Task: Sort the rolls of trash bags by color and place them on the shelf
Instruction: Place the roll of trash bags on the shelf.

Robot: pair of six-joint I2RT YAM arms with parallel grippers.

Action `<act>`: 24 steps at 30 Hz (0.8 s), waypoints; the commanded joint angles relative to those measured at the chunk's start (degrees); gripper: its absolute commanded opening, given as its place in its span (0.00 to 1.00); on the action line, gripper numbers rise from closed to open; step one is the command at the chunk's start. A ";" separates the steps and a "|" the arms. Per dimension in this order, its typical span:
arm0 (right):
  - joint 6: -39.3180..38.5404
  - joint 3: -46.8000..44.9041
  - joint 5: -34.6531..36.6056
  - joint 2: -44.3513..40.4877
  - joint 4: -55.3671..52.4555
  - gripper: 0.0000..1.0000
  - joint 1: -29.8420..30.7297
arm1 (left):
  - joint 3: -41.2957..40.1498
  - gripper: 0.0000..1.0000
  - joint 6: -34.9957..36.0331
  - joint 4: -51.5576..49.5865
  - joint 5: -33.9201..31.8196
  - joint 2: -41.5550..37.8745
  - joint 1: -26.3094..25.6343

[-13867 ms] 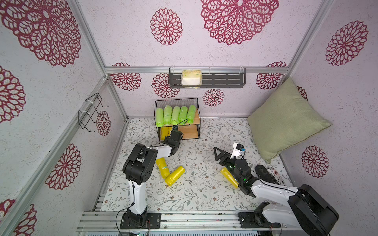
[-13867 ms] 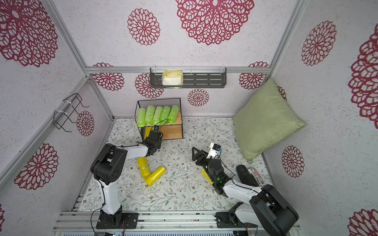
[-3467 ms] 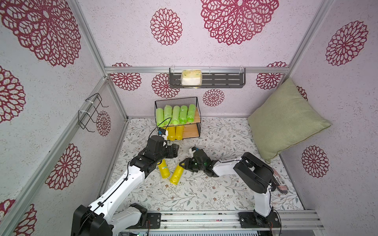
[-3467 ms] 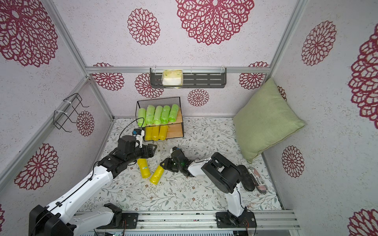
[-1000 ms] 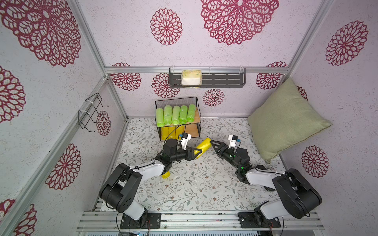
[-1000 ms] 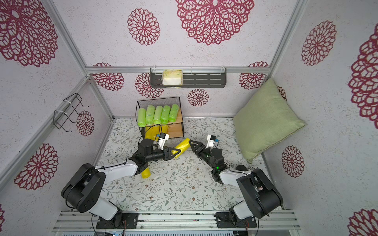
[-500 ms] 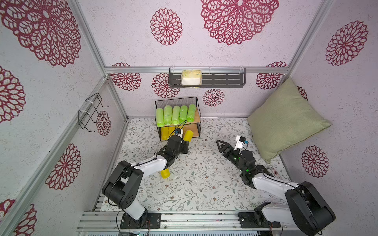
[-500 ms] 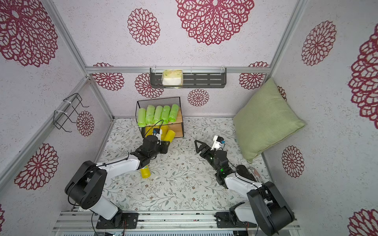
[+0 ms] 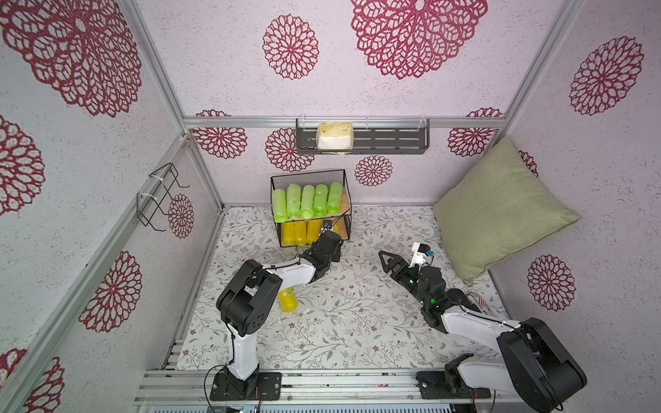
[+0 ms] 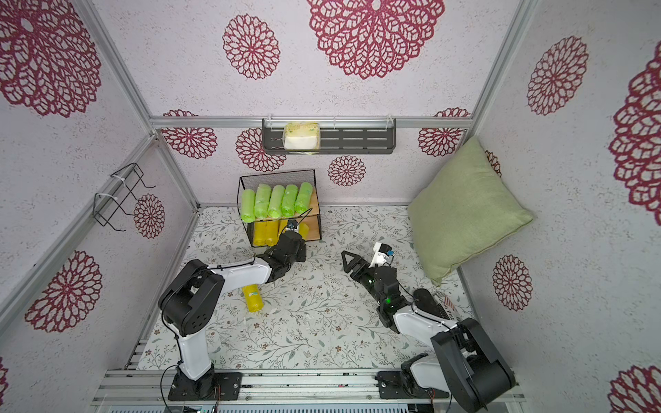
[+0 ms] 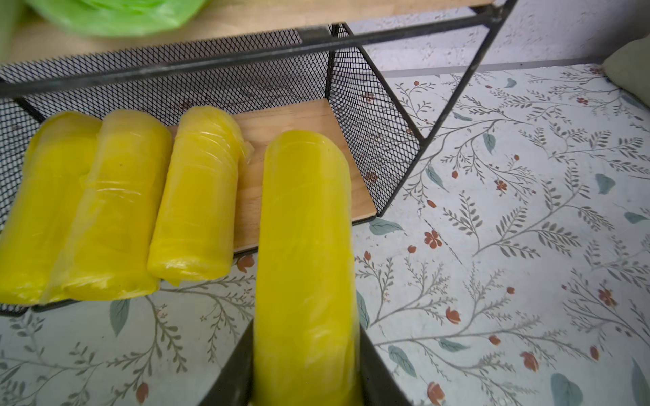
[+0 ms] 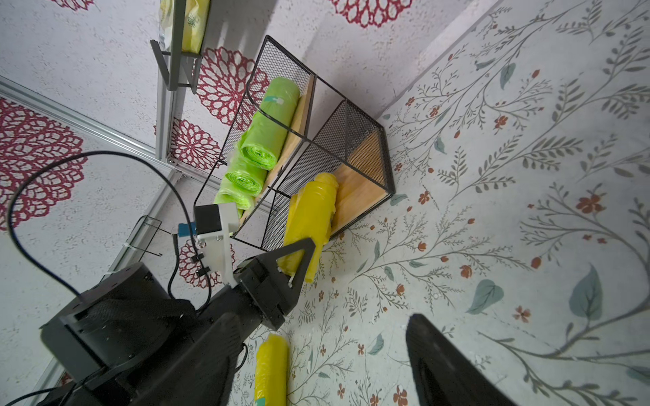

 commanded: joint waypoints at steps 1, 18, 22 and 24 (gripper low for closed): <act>-1.32 0.02 -0.28 -0.94 2.34 0.79 -0.52 | 3.79 0.30 2.19 0.07 -5.08 3.57 -0.27; -1.11 -1.71 -1.08 -1.08 3.25 0.79 -1.27 | 17.35 0.40 4.61 -7.24 -11.51 15.12 0.64; -0.89 -2.11 -1.24 -0.80 3.81 0.79 -1.32 | 19.05 0.44 3.42 -9.23 -11.97 16.20 0.95; -0.85 -2.16 -1.35 -0.72 3.89 0.79 -1.40 | 20.06 0.46 2.62 -10.55 -12.01 16.90 1.06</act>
